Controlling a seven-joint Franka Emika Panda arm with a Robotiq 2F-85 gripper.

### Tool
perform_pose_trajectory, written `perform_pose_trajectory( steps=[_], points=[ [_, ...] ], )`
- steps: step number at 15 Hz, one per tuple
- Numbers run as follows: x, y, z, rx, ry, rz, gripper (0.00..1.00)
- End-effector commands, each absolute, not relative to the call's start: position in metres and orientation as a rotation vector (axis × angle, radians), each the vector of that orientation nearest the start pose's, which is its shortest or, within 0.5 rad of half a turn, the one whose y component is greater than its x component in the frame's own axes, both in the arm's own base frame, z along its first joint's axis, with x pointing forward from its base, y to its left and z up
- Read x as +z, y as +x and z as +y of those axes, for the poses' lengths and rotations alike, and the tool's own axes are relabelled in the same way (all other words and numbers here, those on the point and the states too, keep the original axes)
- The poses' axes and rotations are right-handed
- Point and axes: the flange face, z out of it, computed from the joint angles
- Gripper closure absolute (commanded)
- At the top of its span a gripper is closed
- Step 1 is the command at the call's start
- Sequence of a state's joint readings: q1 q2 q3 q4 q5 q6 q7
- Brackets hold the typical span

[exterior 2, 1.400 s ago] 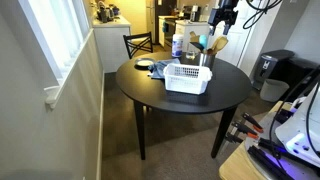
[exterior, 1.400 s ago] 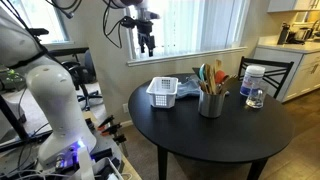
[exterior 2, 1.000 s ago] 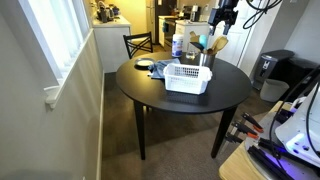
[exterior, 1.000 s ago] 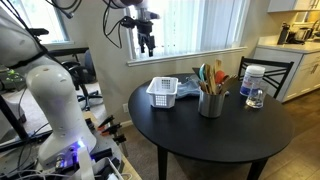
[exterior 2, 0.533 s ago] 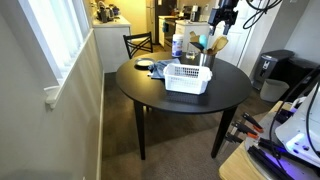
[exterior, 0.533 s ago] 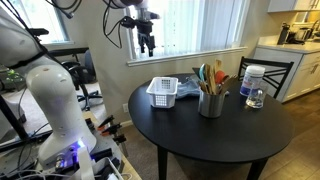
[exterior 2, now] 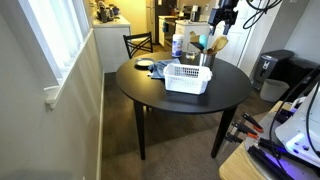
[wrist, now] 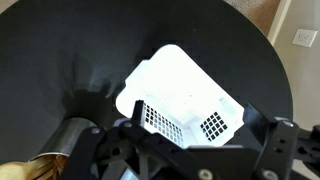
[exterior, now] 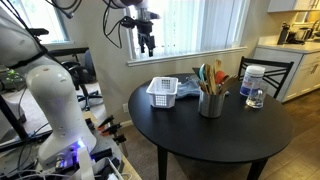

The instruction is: Put a spatula in the basket

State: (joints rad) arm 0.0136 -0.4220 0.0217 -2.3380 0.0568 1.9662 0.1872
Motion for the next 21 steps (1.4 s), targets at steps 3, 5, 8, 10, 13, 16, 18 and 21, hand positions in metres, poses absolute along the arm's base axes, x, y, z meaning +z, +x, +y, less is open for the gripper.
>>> perform_pose_trajectory(
  steps=[3, 5, 8, 10, 13, 16, 18, 21],
  points=[
    [0.501, 0.428, 0.019, -0.068, -3.08, 0.269, 0.0],
    [0.501, 0.428, 0.019, -0.068, -3.08, 0.269, 0.0],
    [0.501, 0.428, 0.019, -0.068, -3.08, 0.269, 0.0],
    [0.494, 0.435, 0.007, -0.055, -3.081, 0.321, 0.0],
    [0.489, 0.454, -0.029, -0.079, -3.088, 0.358, 0.0],
    [0.485, 0.479, -0.071, -0.103, -3.1, 0.401, 0.0],
    [0.483, 0.498, -0.095, -0.109, -3.107, 0.387, 0.0],
    [0.484, 0.533, -0.122, -0.116, -3.124, 0.275, 0.0]
  ],
)
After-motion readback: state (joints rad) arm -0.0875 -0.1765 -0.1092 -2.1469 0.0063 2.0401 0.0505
